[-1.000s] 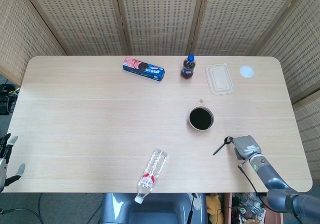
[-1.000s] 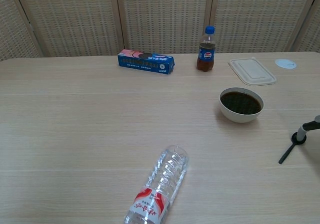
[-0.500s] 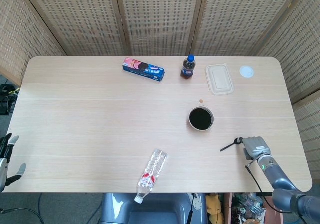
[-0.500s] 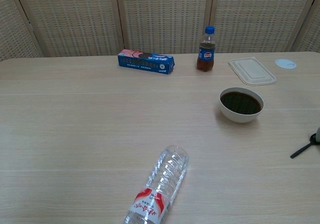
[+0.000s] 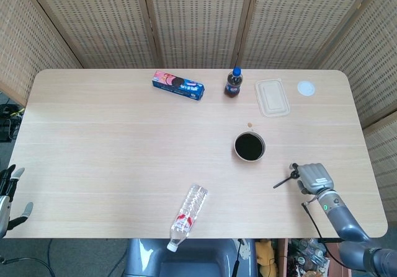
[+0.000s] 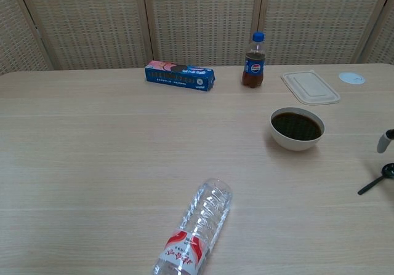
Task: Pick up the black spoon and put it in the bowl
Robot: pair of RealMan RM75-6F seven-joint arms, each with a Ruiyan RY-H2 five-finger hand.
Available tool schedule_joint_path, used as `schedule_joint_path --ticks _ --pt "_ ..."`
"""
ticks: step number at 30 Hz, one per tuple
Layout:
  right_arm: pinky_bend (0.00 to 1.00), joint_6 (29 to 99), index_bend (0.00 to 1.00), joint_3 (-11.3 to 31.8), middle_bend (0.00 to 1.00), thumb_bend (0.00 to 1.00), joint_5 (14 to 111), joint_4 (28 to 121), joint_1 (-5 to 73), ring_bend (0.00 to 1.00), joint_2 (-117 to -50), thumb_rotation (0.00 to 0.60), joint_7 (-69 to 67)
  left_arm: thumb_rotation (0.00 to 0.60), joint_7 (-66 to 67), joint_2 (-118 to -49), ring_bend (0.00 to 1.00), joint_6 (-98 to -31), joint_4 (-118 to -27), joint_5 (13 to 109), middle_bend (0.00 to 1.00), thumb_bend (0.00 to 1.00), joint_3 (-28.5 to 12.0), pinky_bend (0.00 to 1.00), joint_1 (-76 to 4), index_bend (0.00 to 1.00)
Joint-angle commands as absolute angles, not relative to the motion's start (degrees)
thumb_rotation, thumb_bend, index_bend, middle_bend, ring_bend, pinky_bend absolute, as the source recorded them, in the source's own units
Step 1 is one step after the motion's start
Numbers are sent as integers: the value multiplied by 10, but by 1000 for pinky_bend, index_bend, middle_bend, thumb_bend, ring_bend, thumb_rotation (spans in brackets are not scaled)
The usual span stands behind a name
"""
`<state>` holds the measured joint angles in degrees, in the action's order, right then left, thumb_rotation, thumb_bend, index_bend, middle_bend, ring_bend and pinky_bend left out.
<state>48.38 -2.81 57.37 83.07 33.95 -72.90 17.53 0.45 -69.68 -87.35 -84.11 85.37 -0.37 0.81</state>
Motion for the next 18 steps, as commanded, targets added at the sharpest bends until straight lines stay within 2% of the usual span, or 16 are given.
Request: schedule_joint_path --ticks 1,3,7,18 --pt "991 521 461 -21 802 345 618 825 324 948 -742 600 156 600 4 -697 0 -874 -841 854 0 365 -4 0 8 0" --pt "991 537 500 -20 821 301 643 815 318 948 -752 600 141 600 4 -696 0 -875 -841 854 0 364 -4 0 9 0" --pt "993 556 540 -19 855 289 688 789 309 948 -772 600 109 600 2 -694 0 -878 -841 854 0 364 -4 0 10 0" --pt "999 573 553 -25 878 294 782 699 307 948 -826 600 52 600 -1 -688 0 -890 -841 857 0 364 -7 0 14 0"
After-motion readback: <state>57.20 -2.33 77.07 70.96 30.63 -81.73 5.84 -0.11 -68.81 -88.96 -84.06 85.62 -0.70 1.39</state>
